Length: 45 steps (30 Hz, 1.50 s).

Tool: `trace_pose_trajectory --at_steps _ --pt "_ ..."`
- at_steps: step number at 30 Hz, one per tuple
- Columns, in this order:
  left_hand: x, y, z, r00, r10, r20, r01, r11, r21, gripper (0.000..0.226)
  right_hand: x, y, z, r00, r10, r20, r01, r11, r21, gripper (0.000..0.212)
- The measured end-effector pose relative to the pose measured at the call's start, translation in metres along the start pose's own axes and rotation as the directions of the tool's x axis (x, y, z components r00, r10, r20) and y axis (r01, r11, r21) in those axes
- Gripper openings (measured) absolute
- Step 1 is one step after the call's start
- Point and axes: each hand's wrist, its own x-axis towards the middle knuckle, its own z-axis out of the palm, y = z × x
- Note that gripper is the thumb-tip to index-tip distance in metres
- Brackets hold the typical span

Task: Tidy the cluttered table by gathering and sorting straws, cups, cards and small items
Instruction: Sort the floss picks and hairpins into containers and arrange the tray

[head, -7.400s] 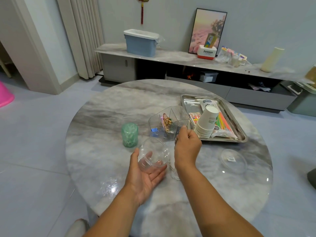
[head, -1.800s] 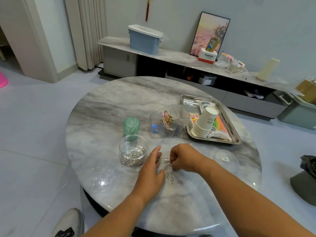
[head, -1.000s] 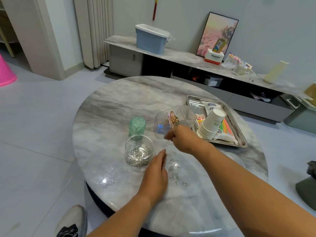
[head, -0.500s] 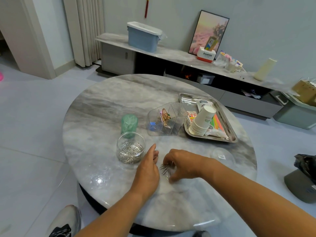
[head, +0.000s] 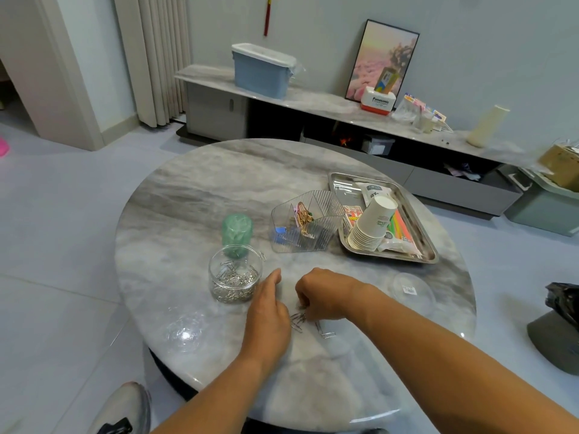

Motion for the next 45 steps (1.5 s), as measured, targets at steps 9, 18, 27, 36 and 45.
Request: trace_pose_trajectory --at_steps 9,18,27,36,45 --pt "-0.004 0.001 0.004 0.997 0.077 -0.016 -0.076 0.994 0.084 0.054 0.004 -0.015 -0.073 0.925 0.093 -0.368 0.106 0.868 0.486 0.010" --pt "-0.001 0.003 0.003 0.998 0.037 -0.052 -0.034 0.998 0.057 0.053 0.054 -0.046 -0.080 0.895 0.043 -0.444 0.092 0.956 0.279 0.025" --pt "0.001 0.006 0.003 0.993 -0.018 -0.118 0.015 0.999 -0.032 0.055 0.053 -0.014 -0.014 0.975 -0.154 -0.163 0.147 0.988 -0.055 0.048" --pt "-0.001 0.003 0.003 0.999 0.010 0.050 -0.017 0.991 0.135 0.069 -0.027 0.041 0.006 0.971 -0.218 -0.099 0.212 0.975 -0.067 0.046" --pt "0.032 0.025 -0.037 0.828 -0.126 0.547 -0.155 0.885 0.439 0.084 -0.053 0.046 0.018 0.993 0.117 0.035 -0.122 0.918 0.377 0.082"
